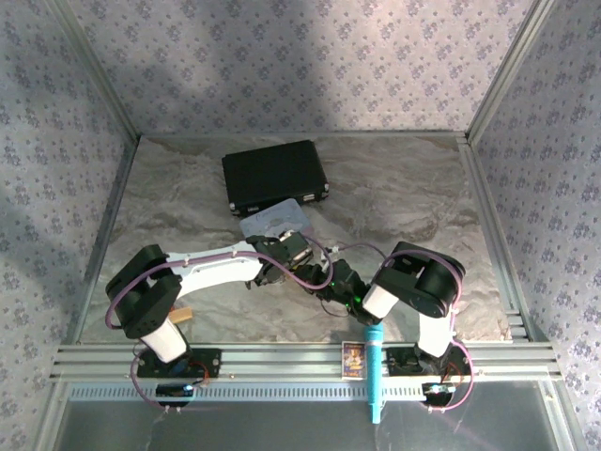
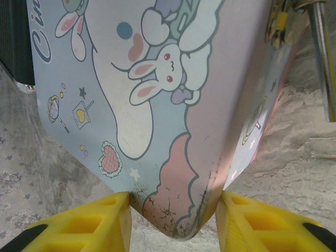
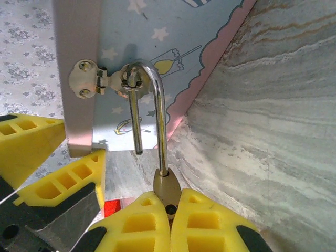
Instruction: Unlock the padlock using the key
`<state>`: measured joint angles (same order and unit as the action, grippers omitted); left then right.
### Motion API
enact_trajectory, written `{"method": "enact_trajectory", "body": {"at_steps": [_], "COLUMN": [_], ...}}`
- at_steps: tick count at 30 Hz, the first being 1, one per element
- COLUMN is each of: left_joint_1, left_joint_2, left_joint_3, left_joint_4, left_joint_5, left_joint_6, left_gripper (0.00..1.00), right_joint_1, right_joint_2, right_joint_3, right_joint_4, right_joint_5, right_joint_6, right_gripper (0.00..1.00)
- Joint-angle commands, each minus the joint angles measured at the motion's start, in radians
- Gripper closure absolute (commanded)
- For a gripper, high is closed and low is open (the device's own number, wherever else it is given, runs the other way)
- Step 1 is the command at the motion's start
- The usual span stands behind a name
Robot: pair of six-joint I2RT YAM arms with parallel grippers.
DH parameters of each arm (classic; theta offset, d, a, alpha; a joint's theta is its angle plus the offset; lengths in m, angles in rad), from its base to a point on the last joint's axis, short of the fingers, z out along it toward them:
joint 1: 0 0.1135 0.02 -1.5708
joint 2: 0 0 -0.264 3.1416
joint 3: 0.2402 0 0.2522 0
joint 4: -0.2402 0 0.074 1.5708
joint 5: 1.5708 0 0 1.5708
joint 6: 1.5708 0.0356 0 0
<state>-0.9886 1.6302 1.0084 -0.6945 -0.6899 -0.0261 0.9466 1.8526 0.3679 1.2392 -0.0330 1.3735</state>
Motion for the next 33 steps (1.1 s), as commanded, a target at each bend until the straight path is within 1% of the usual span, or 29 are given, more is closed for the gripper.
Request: {"method": "enact_trajectory", "body": {"at_steps": [1, 5, 10, 14, 18, 27, 33], "left_joint_1": [0.008, 0.01, 0.008, 0.008, 0.007, 0.008, 0.008], "left_joint_2": [0.003, 0.01, 0.003, 0.003, 0.007, 0.024, 0.015], "left_joint_3": [-0.031, -0.035, -0.041, -0.047, -0.048, -0.043, -0.054], "left_joint_4": [-0.023, -0.021, -0.017, -0.012, -0.01, 0.002, 0.003], "left_joint_5": [0.021, 0.021, 0.023, 0.024, 0.024, 0.027, 0.024], "left_joint_6": [-0.005, -0.003, -0.002, -0.001, -0.004, 0.005, 0.007], "left_gripper": [0.57, 0.57, 0.57, 0.57, 0.57, 0.57, 0.57], "right_joint_1": [-0.018, -0.042, -0.051, -0.048, -0.059, -0.061, -0.064], "right_joint_2": [0.001, 0.079, 0.147, 0.117, 0.093, 0.132, 0.116], "right_joint_3": [-0.024, 0.013, 0.016, -0.003, -0.018, -0.005, -0.006], "right_joint_4": [0.051, 0.103, 0.161, 0.158, 0.15, 0.162, 0.162], "right_joint_5": [0.068, 0.022, 0.032, 0.064, 0.087, 0.158, 0.176], "right_joint_6": [0.034, 0.124, 0.161, 0.136, 0.143, 0.197, 0.207], "right_gripper": [1.0, 1.0, 1.0, 1.0, 1.0, 1.0, 1.0]}}
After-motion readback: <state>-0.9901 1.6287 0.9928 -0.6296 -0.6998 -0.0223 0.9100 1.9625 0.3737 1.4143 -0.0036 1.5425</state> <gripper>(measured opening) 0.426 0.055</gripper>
